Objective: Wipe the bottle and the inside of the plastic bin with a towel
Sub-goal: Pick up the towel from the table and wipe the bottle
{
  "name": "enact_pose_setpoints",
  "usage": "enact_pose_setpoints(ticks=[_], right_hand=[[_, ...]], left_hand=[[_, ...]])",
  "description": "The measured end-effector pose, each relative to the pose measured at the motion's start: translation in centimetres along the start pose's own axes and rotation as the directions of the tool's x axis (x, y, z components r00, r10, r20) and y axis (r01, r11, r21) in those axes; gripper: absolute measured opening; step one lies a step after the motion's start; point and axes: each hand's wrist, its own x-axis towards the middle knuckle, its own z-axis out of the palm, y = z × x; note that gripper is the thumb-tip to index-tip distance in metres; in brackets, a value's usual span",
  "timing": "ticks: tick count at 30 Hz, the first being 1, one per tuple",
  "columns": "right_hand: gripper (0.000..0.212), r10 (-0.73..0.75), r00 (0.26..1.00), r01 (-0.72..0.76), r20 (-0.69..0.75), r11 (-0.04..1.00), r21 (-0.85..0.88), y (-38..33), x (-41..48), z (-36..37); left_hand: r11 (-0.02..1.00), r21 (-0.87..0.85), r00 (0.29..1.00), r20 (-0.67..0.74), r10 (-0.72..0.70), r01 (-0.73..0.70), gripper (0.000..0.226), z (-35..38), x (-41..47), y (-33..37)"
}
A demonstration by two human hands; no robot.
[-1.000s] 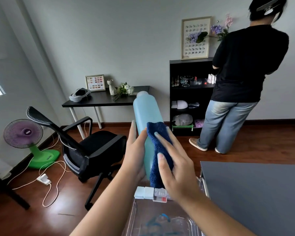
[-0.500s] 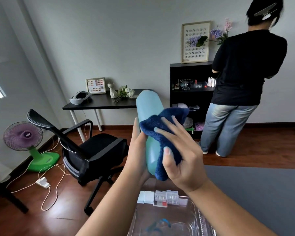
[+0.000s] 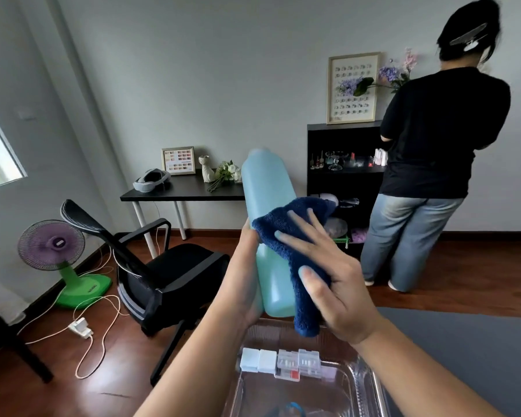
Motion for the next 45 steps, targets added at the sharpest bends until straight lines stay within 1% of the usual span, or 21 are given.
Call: enact_pose_setpoints(ticks=[1, 2, 4, 6, 9, 12, 16, 17, 19, 22, 23, 27, 28, 30, 32, 35, 37, 40, 42, 43, 45], right_hand=[[0.044, 0.037, 0.998, -0.037, 0.049, 0.999, 0.018, 0.2, 0.0, -0.2], [0.045, 0.082, 0.994, -0.088, 0.067, 0.992, 0.089, 0.2, 0.0, -0.2], [0.044, 0.177, 0.980, -0.195, 0.093, 0.947, 0.256, 0.4, 0.4, 0.1], [0.046, 0.216, 0.972, -0.233, 0.094, 0.935, 0.268, 0.7, 1.9, 0.0], [0.050, 0.280, 0.957, -0.290, 0.078, 0.928, 0.235, 1.6, 5.2, -0.8], [0.052, 0.302, 0.947, -0.321, 0.111, 0.888, 0.330, 1.9, 6.5, -1.3], [0.054, 0.314, 0.930, -0.366, 0.193, 0.730, 0.577, 1.0, 1.9, -0.4], [0.055, 0.303, 0.932, -0.361, 0.200, 0.712, 0.603, 0.5, 0.3, -0.1], [0.059, 0.307, 0.938, -0.342, 0.161, 0.742, 0.576, 0.0, -2.0, 0.4], [0.059, 0.275, 0.959, -0.280, 0.067, 0.891, 0.358, -0.3, -2.7, 0.8], [0.059, 0.260, 0.964, -0.265, 0.058, 0.913, 0.309, -0.3, -2.3, 0.8], [0.055, 0.227, 0.972, -0.236, 0.064, 0.934, 0.269, 0.1, 1.9, -0.4], [0.053, 0.244, 0.968, -0.251, 0.060, 0.923, 0.290, 0.2, 3.4, -0.8], [0.055, 0.289, 0.956, -0.282, 0.051, 0.857, 0.432, 0.4, 5.4, -1.5], [0.054, 0.328, 0.940, -0.320, 0.097, 0.742, 0.589, 0.3, 5.6, -1.5], [0.056, 0.336, 0.923, -0.368, 0.185, 0.638, 0.677, -0.3, 2.5, -0.6], [0.057, 0.315, 0.933, -0.348, 0.174, 0.666, 0.659, -1.2, -0.4, 0.0], [0.057, 0.270, 0.958, -0.281, 0.094, 0.824, 0.493, -1.9, -3.0, 0.7], [0.054, 0.228, 0.969, -0.246, 0.095, 0.924, 0.293, -1.8, -3.1, 1.0], [0.053, 0.220, 0.970, -0.237, 0.104, 0.950, 0.202, -1.7, -2.5, 0.8], [0.052, 0.226, 0.971, -0.236, 0.082, 0.961, 0.144, -1.0, -0.3, 0.1]], left_hand=[[1.000, 0.001, 1.000, -0.020, 0.001, -0.001, 0.073, 0.0, -0.2, -0.3], [1.000, -0.002, 1.000, -0.027, 0.007, -0.007, 0.076, -0.1, -0.3, -0.6], [0.998, 0.007, 0.998, -0.002, 0.058, -0.058, 0.063, -0.4, -0.8, -1.2], [0.992, 0.056, 0.993, 0.042, 0.109, -0.111, 0.052, -0.5, -1.1, -1.5], [0.988, 0.100, 0.989, 0.101, 0.109, -0.119, 0.056, 0.0, -1.7, -2.1], [0.985, 0.107, 0.988, 0.086, 0.127, -0.136, 0.054, 0.7, -2.0, -2.5], [0.974, 0.092, 0.979, 0.008, 0.205, -0.205, 0.054, 0.6, -1.5, -1.9], [0.968, 0.108, 0.974, -0.001, 0.228, -0.227, 0.056, 0.4, -1.3, -1.5], [0.958, 0.169, 0.972, 0.016, 0.233, -0.232, 0.064, 0.1, -1.0, -0.7], [0.921, 0.343, 0.982, 0.057, 0.178, -0.186, 0.069, 0.0, -0.8, 0.0], [0.914, 0.359, 0.982, 0.064, 0.177, -0.189, 0.068, 0.1, -0.9, 0.0], [0.959, 0.180, 0.975, 0.095, 0.202, -0.217, 0.066, 0.9, -1.8, -1.1], [0.968, 0.136, 0.975, 0.103, 0.198, -0.211, 0.068, 1.1, -2.1, -1.4], [0.974, 0.086, 0.973, 0.119, 0.197, -0.207, 0.071, 1.5, -2.4, -1.8], [0.969, 0.063, 0.966, 0.122, 0.229, -0.238, 0.068, 1.7, -2.2, -1.6], [0.955, 0.062, 0.956, 0.061, 0.287, -0.290, 0.062, 1.3, -1.4, -0.7], [0.956, 0.061, 0.958, 0.010, 0.287, -0.287, 0.059, 0.6, -0.6, -0.1], [0.969, 0.119, 0.972, -0.068, 0.225, -0.216, 0.053, -0.3, 0.1, 0.1], [0.973, 0.215, 0.995, -0.043, 0.095, -0.083, 0.041, -0.6, 0.1, 0.1], [0.972, 0.234, 0.998, -0.047, 0.031, -0.019, 0.036, -0.8, 0.2, -0.1], [0.956, 0.294, 1.000, -0.008, -0.002, 0.004, 0.031, -0.6, -0.1, -0.5]])
